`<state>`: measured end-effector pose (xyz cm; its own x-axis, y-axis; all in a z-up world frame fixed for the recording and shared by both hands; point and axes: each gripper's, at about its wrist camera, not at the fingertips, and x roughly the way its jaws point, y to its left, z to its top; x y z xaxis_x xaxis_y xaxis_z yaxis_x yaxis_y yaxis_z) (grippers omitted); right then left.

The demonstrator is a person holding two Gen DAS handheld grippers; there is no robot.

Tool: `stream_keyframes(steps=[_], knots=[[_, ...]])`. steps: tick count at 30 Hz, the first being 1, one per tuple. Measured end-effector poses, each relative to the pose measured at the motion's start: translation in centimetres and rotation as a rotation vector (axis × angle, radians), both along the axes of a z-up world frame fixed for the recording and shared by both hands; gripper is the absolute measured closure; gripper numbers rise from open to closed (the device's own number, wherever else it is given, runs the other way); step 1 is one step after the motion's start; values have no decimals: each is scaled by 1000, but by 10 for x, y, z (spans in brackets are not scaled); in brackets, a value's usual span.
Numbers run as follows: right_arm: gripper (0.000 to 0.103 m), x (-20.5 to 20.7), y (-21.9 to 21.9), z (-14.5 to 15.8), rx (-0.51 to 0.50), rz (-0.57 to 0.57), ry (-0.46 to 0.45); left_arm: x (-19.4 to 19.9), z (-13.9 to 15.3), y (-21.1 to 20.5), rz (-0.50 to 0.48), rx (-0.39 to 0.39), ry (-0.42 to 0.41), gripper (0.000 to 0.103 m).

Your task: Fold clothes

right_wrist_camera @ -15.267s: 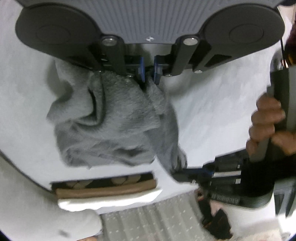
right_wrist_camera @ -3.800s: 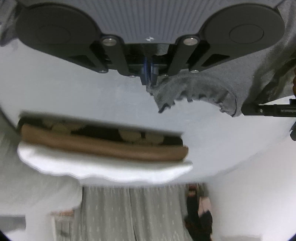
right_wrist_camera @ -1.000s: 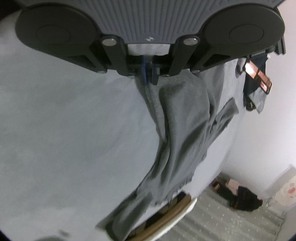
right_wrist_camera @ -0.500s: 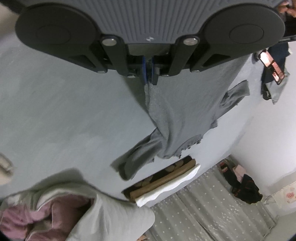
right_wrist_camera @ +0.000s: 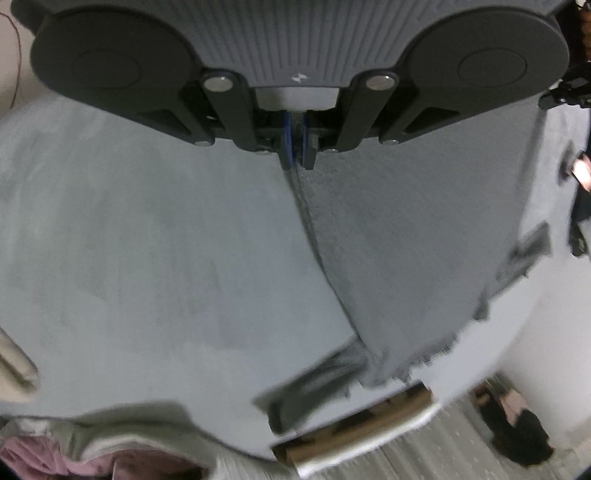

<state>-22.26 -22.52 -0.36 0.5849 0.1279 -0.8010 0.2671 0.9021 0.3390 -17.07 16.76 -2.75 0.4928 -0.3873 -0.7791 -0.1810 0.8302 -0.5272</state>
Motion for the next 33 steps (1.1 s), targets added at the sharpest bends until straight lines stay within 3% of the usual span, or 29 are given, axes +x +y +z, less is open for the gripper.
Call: stream_keyframes(steps=[5,7,9,11,13,21,26,33], knots=[[95,8,-2,-10,13,0,25,7,0,4,-25,-21,0,92],[92,10,-6,-8,33,1,22,10,3,9,-40,-55,1,86],[75,13,-10,-4,56,-1,12,14,10,14,-45,-60,-23,64],[65,19,-16,1,77,-10,-11,21,17,18,-45,-52,-52,57],[64,29,-21,5,89,-15,-24,34,21,21,-36,-37,-76,50],[63,89,-33,1,152,-40,-56,118,14,12,-14,-6,-132,47],[63,137,-43,-4,223,-67,-121,169,8,4,7,24,-187,49],[65,191,-59,-12,297,-103,-222,206,5,7,45,-3,-242,53]])
